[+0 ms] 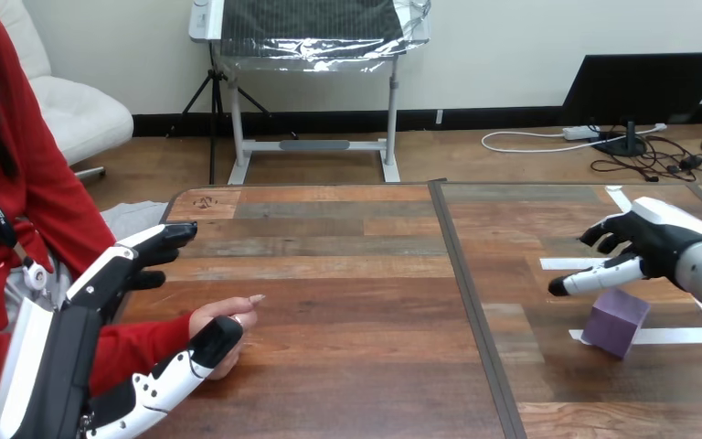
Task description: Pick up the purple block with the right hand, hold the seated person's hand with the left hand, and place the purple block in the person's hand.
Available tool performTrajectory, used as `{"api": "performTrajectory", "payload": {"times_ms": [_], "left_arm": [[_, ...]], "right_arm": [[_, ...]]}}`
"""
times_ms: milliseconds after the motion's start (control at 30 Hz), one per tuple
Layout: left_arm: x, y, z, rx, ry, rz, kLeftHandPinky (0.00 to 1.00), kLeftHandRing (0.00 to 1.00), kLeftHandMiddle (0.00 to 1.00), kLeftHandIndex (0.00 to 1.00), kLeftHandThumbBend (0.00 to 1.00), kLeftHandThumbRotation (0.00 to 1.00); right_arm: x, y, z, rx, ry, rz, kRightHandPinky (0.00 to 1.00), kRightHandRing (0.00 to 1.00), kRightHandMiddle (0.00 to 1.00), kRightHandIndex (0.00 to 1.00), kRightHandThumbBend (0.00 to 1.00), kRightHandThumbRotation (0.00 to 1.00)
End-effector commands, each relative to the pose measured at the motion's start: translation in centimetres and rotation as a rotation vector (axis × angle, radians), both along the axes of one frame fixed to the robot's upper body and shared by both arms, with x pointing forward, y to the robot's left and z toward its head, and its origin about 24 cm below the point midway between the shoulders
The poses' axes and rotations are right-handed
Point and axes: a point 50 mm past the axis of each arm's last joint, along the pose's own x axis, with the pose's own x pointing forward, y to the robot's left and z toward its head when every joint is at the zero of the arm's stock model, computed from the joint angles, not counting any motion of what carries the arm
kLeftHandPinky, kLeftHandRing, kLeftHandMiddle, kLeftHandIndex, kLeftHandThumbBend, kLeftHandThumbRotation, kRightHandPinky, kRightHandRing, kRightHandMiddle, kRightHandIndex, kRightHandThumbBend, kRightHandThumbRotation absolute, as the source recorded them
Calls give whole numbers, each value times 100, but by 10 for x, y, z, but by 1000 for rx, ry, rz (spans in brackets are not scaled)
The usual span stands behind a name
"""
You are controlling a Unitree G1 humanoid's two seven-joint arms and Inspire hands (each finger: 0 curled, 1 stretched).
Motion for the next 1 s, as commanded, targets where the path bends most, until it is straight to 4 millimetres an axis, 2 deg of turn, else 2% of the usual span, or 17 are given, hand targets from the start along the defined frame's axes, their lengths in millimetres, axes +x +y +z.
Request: {"api": "performTrajectory", "payload": {"times_ms": [0, 267, 567, 667, 967], "left_arm": [[3, -6, 14, -24, -98, -26, 73, 78, 78, 75, 73, 62], [1, -8, 12, -28, -89, -27, 72, 77, 78, 75, 70, 58], [1, -8, 12, -24, -83, -26, 72, 77, 77, 74, 69, 56], [0, -8, 12, -20, -81, -28, 72, 77, 77, 74, 68, 56], [-1, -8, 12, -8, -68, -27, 71, 77, 77, 75, 66, 54]], "right_arm": [[10, -3, 23, 29, -85, -15, 71, 82, 85, 83, 92, 39], [3, -10, 15, 29, -56, -54, 71, 80, 84, 84, 92, 34], [-2, -16, 8, 9, -13, -82, 76, 84, 86, 85, 92, 37], [-4, -18, 6, 15, -12, -93, 77, 84, 86, 85, 92, 35], [-9, -21, -1, -14, 30, -100, 79, 85, 86, 84, 86, 31]]}}
